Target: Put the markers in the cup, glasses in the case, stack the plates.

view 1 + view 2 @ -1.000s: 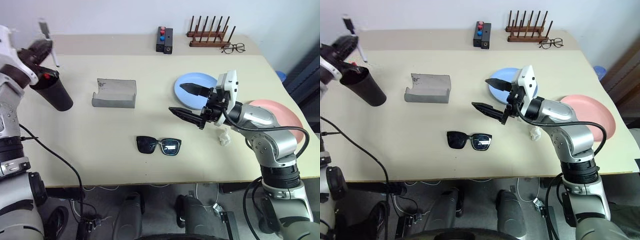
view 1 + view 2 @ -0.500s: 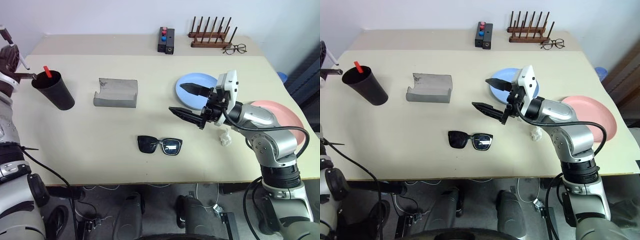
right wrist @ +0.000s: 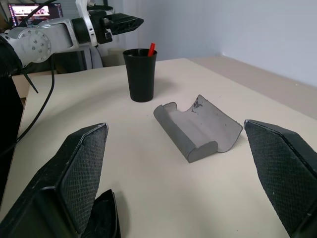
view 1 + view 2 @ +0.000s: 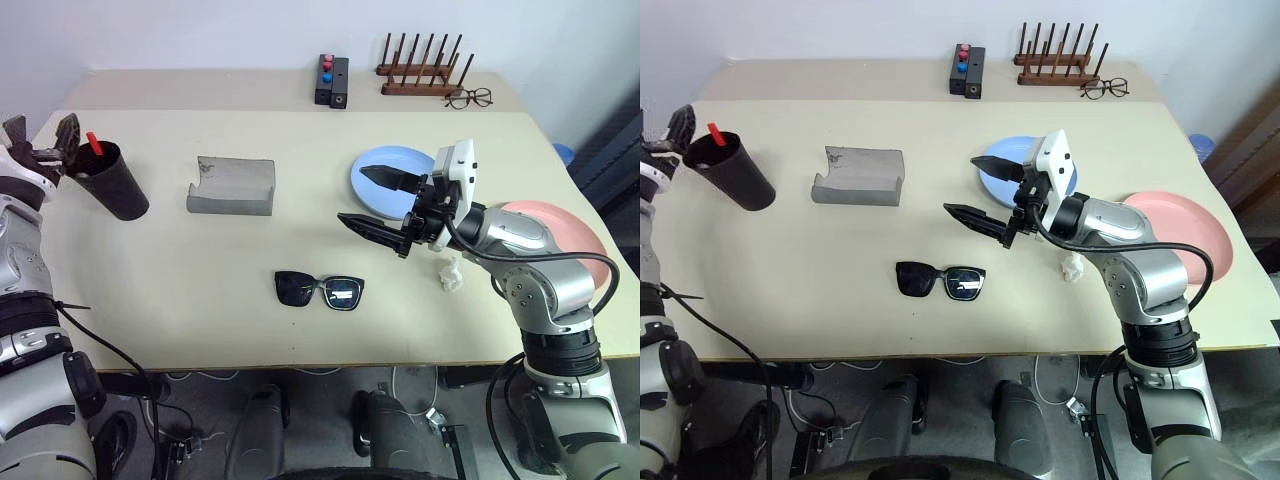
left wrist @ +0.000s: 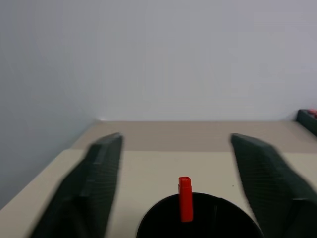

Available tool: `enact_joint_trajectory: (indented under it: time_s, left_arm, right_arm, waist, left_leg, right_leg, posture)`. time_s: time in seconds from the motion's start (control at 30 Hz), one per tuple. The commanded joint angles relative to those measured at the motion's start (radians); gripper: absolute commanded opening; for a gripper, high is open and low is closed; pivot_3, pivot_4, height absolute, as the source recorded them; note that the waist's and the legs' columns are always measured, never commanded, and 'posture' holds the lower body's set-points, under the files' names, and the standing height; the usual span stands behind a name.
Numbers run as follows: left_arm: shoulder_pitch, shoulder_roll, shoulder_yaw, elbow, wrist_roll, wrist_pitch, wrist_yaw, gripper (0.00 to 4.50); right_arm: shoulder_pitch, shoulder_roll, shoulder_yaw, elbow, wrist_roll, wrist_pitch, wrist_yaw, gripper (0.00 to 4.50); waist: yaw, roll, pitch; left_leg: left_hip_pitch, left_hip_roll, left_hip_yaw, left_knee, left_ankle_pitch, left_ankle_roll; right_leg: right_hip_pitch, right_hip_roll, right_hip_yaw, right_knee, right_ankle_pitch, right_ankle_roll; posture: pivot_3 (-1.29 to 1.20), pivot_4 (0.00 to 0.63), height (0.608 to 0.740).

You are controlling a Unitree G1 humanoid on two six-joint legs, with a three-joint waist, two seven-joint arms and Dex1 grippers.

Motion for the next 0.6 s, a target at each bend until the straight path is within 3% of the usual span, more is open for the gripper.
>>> enact_joint_trajectory:
  time_s: [0.03,0.13,0.37,0.5,0.6]
  left_arm:
    - [-0.039,0.038,0.000,-0.035,-0.001,0.003,-0.011,4.46]
    - [-0.087,0.040,-0.021,-0.053,-0.002,0.020,-0.024,4.46]
    - [-0.125,0.027,-0.241,-0.248,-0.097,0.275,-0.405,4.46]
    - [-0.186,0.046,-0.457,-0.163,0.009,0.309,-0.654,4.46]
    - [-0.302,0.024,-0.567,0.011,0.115,0.298,-0.723,4.46]
  right_arm:
    - [-0.018,-0.008,-0.023,-0.026,0.000,-0.020,-0.001,4.50]
    - [-0.020,-0.005,-0.023,-0.021,0.000,-0.023,-0.001,4.50]
    - [-0.031,0.002,-0.018,-0.002,-0.006,-0.032,0.003,4.50]
    - [-0.038,0.002,-0.020,0.013,-0.010,-0.040,0.008,4.50]
    - [-0.029,-0.025,-0.041,0.021,-0.017,-0.040,0.017,4.50]
  waist:
    - [0.000,0.000,0.000]
    - [0.002,0.000,0.000]
    - [0.000,0.000,0.000]
    - [-0.002,0.001,0.000]
    - [-0.001,0.000,0.000]
  left_leg:
    - [0.000,0.000,0.000,0.000,0.000,0.000]
    - [0.000,0.000,0.000,0.000,0.000,0.000]
    - [0.000,0.000,0.000,0.001,0.000,0.000]
    - [0.001,0.000,0.000,0.001,0.000,0.000]
    - [0.000,0.000,0.000,0.001,0.000,0.000]
  right_leg:
    - [0.000,0.000,0.000,0.000,0.000,0.000]
    - [0.000,0.000,0.000,0.000,0.000,0.000]
    - [0.001,0.000,0.000,0.000,0.000,0.000]
    - [0.001,0.001,0.000,0.001,0.000,0.000]
    - [0.000,0.001,0.000,0.001,0.000,-0.001]
  posture:
    - [0.00,0.150,0.740]
    - [0.00,0.150,0.740]
    - [0.00,0.150,0.740]
    - [0.00,0.150,0.740]
    - [0.00,0.150,0.740]
